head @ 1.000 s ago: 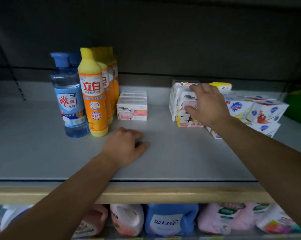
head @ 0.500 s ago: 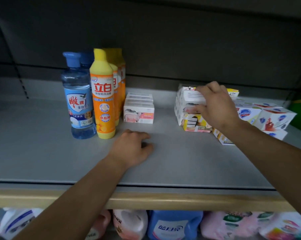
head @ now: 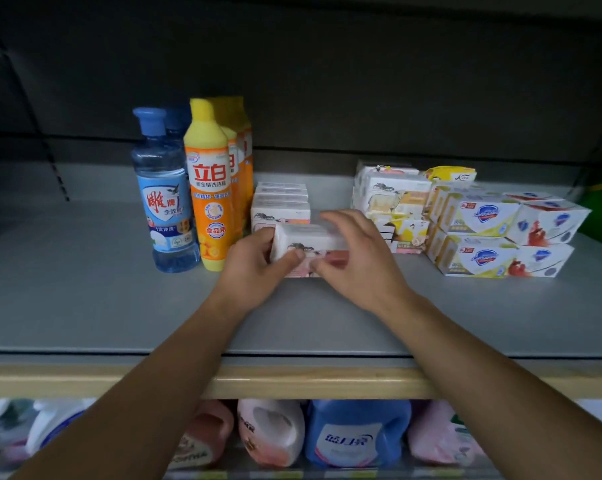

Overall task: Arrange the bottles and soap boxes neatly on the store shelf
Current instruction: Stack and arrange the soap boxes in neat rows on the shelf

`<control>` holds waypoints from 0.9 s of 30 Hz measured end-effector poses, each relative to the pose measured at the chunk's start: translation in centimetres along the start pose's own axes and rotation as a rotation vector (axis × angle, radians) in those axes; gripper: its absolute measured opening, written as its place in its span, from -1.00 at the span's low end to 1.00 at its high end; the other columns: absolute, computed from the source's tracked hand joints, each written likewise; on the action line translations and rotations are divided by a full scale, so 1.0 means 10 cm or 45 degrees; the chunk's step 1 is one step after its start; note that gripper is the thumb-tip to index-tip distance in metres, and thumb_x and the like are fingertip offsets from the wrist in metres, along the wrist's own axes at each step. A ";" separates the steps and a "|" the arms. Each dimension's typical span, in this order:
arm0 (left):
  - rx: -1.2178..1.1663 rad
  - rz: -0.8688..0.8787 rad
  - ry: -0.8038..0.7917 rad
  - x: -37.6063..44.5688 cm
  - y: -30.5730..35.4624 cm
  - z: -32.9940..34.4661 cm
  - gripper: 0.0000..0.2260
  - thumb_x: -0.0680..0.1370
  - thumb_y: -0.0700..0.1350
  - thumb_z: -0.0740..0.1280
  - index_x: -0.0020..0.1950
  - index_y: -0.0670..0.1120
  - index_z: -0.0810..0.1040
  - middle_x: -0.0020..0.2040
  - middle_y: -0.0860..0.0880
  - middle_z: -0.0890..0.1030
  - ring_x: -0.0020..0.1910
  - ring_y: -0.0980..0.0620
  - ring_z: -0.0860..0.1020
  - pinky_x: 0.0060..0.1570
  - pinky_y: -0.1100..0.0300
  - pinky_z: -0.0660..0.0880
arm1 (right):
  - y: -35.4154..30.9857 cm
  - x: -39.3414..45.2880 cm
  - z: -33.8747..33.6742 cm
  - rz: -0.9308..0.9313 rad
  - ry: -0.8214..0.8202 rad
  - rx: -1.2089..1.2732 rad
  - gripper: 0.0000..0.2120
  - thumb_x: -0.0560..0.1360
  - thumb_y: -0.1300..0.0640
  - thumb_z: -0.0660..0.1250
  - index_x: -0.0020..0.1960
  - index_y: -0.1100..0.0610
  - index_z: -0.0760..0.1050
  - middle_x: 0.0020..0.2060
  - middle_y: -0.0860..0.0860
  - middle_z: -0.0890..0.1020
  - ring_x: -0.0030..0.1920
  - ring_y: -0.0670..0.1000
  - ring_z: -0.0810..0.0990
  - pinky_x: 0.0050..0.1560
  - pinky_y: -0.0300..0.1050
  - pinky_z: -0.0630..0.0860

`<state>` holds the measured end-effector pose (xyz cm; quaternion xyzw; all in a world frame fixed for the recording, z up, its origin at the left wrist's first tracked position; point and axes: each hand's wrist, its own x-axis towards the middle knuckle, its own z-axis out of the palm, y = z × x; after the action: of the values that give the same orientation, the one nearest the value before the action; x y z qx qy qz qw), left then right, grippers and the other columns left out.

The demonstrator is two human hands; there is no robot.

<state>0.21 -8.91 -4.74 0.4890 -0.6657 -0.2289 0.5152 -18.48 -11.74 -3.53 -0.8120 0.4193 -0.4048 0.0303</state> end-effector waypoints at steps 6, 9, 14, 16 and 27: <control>-0.361 -0.250 0.030 0.03 0.02 -0.03 -0.79 0.58 -0.11 0.33 0.11 -0.21 0.62 -0.01 -0.12 0.71 -0.05 0.00 0.68 -0.05 0.13 0.62 | 0.18 -0.12 0.06 0.057 -0.094 0.141 -0.23 0.35 0.25 0.45 0.49 0.06 0.25 0.37 -0.01 0.34 0.37 -0.05 0.33 0.35 -0.43 0.17; -0.489 -0.379 0.052 0.05 0.01 -0.01 -0.75 0.60 -0.08 0.30 0.06 -0.26 0.60 -0.03 -0.23 0.69 -0.14 -0.11 0.66 -0.14 0.02 0.63 | 0.18 -0.13 0.04 0.090 -0.133 0.271 -0.26 0.37 0.20 0.50 0.46 -0.03 0.29 0.26 -0.08 0.41 0.23 -0.13 0.44 0.27 -0.31 0.36; -0.498 -0.409 0.044 0.05 0.01 -0.02 -0.70 0.60 -0.02 0.30 0.29 -0.09 0.49 -0.01 -0.14 0.66 -0.26 -0.12 0.65 -0.27 0.09 0.62 | 0.14 -0.16 0.01 0.271 -0.021 0.600 -0.45 0.35 0.07 0.51 0.31 -0.07 0.44 0.06 -0.11 0.59 0.01 -0.09 0.59 0.06 -0.23 0.52; -0.416 -0.337 -0.018 0.04 0.01 -0.03 -0.67 0.57 0.04 0.30 0.29 -0.08 0.50 -0.05 -0.17 0.66 -0.28 -0.12 0.62 -0.24 0.08 0.57 | 0.14 -0.15 -0.02 0.406 0.051 0.691 -0.64 0.35 -0.08 0.45 0.13 -0.10 0.53 -0.15 -0.11 0.62 -0.15 0.00 0.62 -0.06 -0.11 0.56; -0.069 -0.381 -0.048 0.05 0.00 0.01 -0.54 0.56 0.21 0.25 -0.01 -0.20 0.61 -0.33 -0.10 0.68 -0.36 0.03 0.62 -0.29 0.20 0.55 | 0.18 -0.11 -0.07 0.763 -0.139 0.634 -0.69 0.38 -0.36 0.15 -0.17 -0.23 0.58 -0.48 -0.04 0.59 -0.50 -0.05 0.57 -0.45 -0.21 0.41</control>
<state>0.16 -9.37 -4.55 0.5642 -0.5885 -0.3300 0.4759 -20.50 -11.95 -4.44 -0.6419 0.5243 -0.4236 0.3656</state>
